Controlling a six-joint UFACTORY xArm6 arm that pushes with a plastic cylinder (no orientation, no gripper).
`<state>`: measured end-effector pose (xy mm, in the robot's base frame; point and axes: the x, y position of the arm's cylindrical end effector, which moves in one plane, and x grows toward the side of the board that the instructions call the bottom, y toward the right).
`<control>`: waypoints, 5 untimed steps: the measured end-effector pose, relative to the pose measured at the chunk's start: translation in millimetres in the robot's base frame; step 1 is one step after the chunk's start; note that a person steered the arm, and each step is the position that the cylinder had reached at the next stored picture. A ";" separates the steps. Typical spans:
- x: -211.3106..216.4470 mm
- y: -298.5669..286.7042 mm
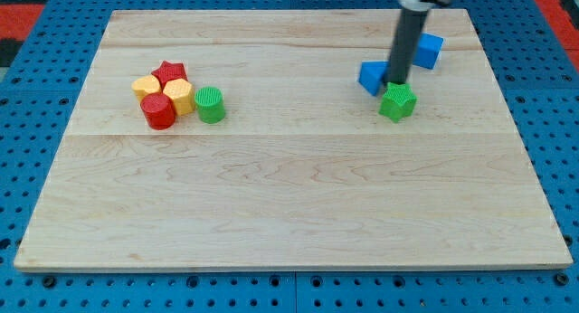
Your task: Push blue triangle to the green circle
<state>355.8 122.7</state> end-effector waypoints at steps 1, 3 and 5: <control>1.7 -8.9; -19.1 -5.3; -46.0 -55.7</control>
<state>309.8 67.0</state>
